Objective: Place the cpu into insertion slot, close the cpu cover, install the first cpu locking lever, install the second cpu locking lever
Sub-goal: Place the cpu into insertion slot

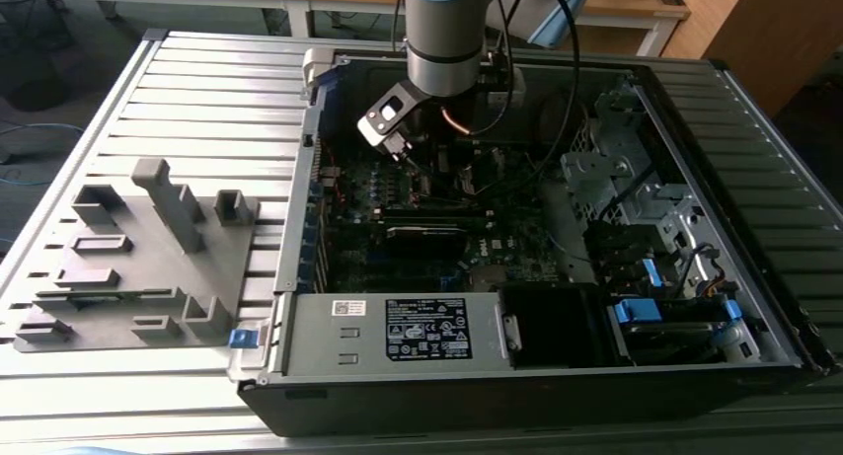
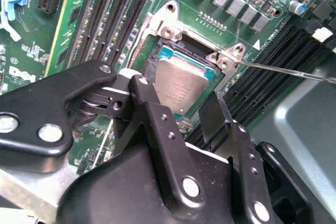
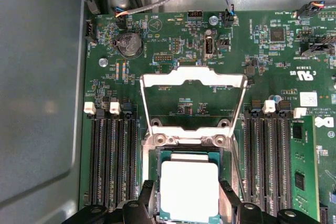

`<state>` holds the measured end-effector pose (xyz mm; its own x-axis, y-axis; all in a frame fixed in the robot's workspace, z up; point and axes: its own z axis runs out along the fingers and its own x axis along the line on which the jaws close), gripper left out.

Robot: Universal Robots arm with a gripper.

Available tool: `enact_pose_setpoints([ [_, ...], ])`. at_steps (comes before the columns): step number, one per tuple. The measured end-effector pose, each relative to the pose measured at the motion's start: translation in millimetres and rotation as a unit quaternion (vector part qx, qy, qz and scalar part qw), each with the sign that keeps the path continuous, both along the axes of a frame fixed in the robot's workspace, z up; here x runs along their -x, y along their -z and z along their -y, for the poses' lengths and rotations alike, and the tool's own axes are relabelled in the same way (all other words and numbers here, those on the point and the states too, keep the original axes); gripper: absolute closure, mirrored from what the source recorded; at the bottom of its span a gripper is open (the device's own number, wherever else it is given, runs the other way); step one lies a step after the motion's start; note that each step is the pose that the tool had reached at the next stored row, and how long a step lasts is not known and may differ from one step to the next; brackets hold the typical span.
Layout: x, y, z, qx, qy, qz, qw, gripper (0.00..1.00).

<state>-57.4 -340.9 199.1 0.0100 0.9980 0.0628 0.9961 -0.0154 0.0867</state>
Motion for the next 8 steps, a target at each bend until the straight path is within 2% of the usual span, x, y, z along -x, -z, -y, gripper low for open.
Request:
enact_pose_setpoints([
  [4, -0.1, 0.3, -0.3, -0.0007, 0.000, 0.0003, 1.00000, 0.42],
  [5, -0.1, 0.2, -0.2, -0.0003, 0.000, 0.0002, 1.00000, 0.36],
  [8, 0.0, -0.1, 0.0, 0.0000, 0.000, 0.0000, 1.00000, 0.36],
])
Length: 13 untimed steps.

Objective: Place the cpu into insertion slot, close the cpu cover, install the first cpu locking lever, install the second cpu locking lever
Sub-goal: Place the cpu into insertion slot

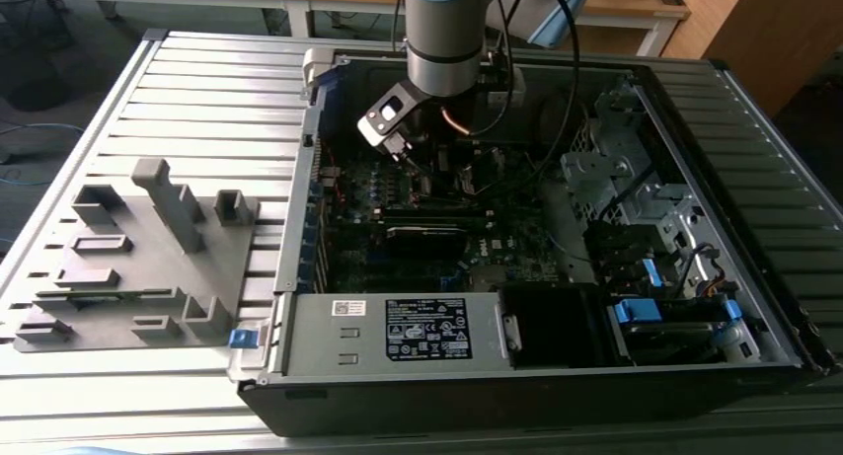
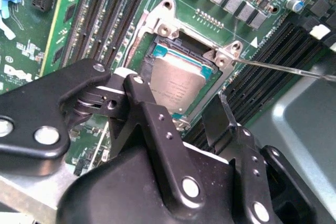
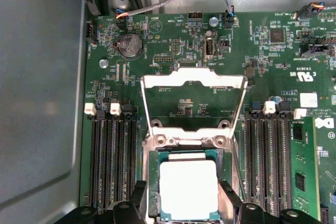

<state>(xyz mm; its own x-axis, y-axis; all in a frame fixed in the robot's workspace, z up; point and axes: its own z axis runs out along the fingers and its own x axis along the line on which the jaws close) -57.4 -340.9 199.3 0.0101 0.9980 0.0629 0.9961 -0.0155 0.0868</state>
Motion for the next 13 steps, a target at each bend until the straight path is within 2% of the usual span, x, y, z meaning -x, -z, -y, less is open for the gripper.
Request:
enact_pose_setpoints([
  [9, -0.1, 1.4, 0.0, 0.0009, 0.000, 0.0000, 1.00000, 0.36],
  [13, -0.8, 3.8, -0.4, 0.0056, 0.000, 0.0000, 0.99998, 0.36],
])
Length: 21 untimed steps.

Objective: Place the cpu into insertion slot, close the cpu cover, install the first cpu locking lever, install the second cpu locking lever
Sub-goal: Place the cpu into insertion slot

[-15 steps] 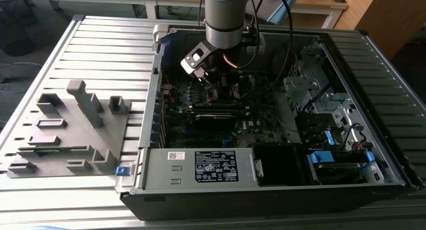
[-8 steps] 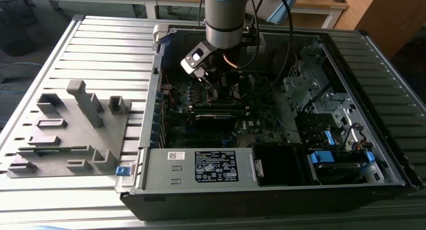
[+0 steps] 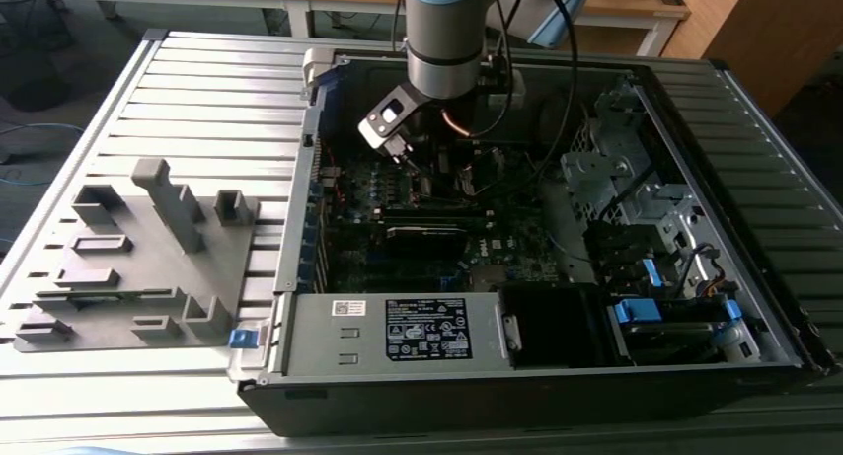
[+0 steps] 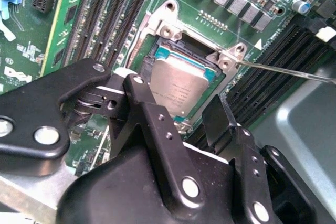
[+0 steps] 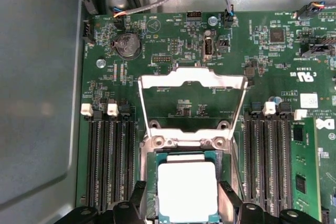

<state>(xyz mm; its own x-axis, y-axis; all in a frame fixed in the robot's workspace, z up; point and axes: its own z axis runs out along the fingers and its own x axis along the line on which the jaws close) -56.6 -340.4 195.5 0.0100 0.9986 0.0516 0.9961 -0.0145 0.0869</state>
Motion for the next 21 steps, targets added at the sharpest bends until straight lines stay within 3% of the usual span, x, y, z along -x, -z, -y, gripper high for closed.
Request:
enact_pose_setpoints([
  [7, -0.1, 4.1, -4.8, 0.0117, 0.000, 0.0000, 0.99993, 0.36],
  [21, -0.1, 3.9, -4.7, 0.0125, 0.000, -0.0001, 0.99992, 0.38],
])
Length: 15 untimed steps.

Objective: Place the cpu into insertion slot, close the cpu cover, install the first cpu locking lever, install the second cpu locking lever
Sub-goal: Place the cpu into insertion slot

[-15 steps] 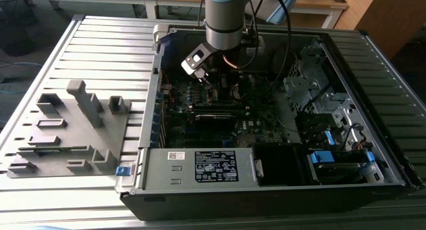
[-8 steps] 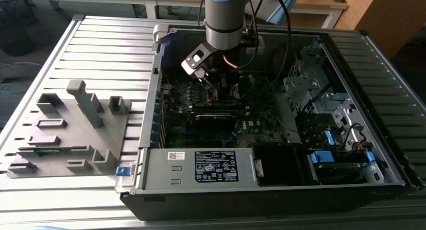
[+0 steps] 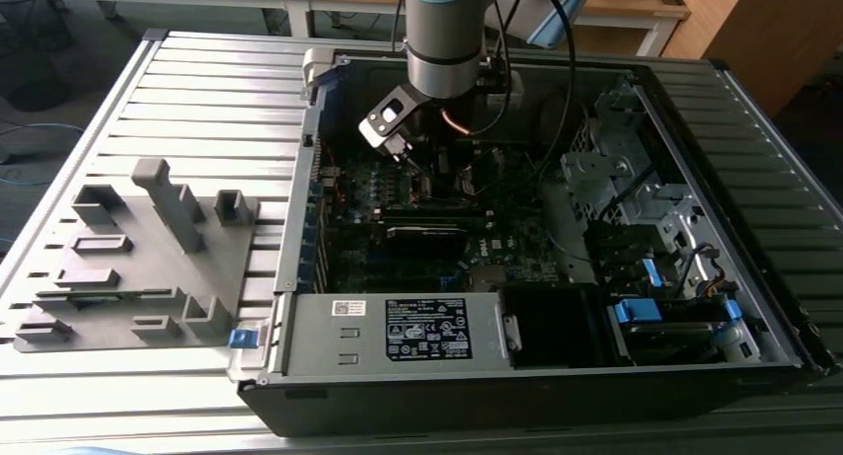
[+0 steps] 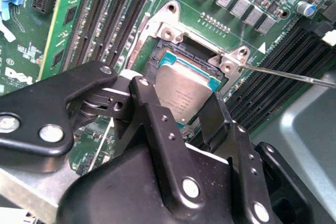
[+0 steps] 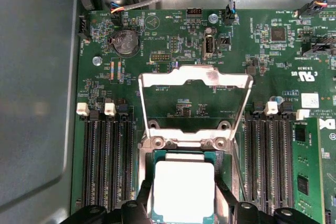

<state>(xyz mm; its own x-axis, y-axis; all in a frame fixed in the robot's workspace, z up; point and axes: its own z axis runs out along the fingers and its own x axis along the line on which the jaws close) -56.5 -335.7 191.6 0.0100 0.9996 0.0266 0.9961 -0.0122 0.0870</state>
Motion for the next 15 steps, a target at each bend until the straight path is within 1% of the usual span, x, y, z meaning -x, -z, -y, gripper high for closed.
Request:
enact_pose_setpoints([
  [1, 0.0, 0.0, 0.0, 0.0000, 0.000, 0.0000, 1.00000, 0.44],
  [15, 0.0, 0.1, -0.1, 0.0000, 0.000, 0.0001, 1.00000, 0.45],
])
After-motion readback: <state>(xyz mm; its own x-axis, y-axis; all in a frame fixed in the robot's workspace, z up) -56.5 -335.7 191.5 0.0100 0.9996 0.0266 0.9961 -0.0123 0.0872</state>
